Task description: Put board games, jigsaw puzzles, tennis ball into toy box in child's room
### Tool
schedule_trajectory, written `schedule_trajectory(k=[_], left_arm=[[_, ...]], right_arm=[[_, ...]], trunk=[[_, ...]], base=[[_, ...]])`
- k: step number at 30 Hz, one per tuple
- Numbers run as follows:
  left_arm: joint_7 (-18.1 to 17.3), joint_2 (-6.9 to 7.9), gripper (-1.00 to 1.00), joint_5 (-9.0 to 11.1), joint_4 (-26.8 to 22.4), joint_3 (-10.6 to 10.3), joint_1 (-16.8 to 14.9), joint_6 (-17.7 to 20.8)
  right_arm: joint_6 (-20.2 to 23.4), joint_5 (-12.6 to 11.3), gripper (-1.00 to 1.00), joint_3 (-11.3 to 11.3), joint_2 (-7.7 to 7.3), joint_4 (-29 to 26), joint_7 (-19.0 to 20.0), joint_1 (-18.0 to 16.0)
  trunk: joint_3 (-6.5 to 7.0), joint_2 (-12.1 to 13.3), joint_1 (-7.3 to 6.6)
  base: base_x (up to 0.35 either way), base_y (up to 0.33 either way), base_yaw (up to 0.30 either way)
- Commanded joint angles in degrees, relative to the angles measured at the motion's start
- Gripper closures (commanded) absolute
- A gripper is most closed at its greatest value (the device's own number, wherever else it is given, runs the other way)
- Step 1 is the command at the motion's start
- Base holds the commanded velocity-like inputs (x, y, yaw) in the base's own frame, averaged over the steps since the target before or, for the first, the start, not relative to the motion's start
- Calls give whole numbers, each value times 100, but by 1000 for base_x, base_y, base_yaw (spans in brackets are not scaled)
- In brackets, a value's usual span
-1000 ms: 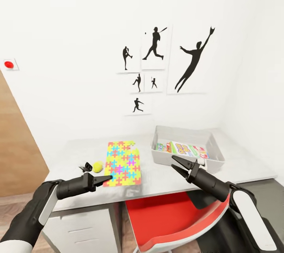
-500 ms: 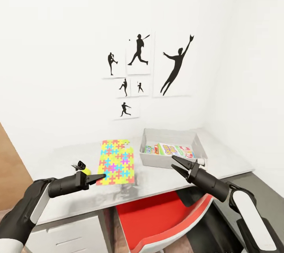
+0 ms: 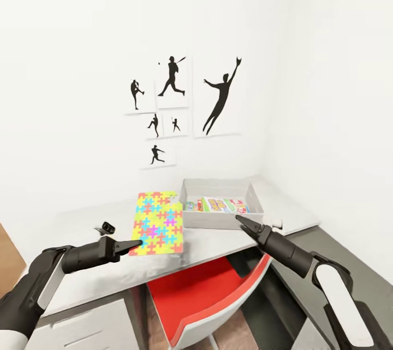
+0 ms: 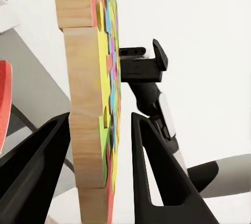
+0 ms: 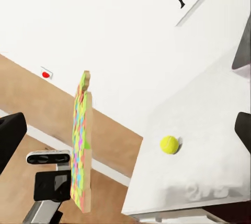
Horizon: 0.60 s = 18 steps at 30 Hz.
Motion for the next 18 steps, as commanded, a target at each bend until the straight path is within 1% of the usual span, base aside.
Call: schedule_trajectory(k=[1, 4, 9, 11, 13, 15, 18], left_arm=[[-13, 25, 100, 7, -2, 2, -3, 60], [-16, 66, 100, 9, -2, 5, -3, 60], [-17, 73, 100, 19, -2, 1, -3, 60], [-88, 7, 100, 91, -67, 42, 62, -4], [-105, -32, 100, 159, -132, 42, 112, -46], [-90, -39, 100, 155, -196, 61, 112, -60], [-75, -51, 100, 140, -203, 158, 105, -135]], right_arm=[[22, 68, -100, -15, 3, 1, 30, -6], [12, 145, -100, -32, 2, -7, 45, -11], [22, 170, -100, -44, 6, -18, 47, -7], [8, 206, -100, -88, 61, 47, 23, -14], [8, 207, -100, -87, 62, 51, 24, -14], [8, 210, -100, -86, 69, 51, 23, -14], [8, 215, -100, -101, 32, 54, 2, -10]], trunk=[[10, 34, -21], [66, 154, -87], [157, 355, -197], [156, 354, -196], [156, 354, -196], [156, 354, -196], [156, 354, -196]], base=[[-12, 0, -65], [-5, 0, -28], [-1, 0, -5], [0, 0, 0], [0, 0, 0], [0, 0, 0], [0, 0, 0]])
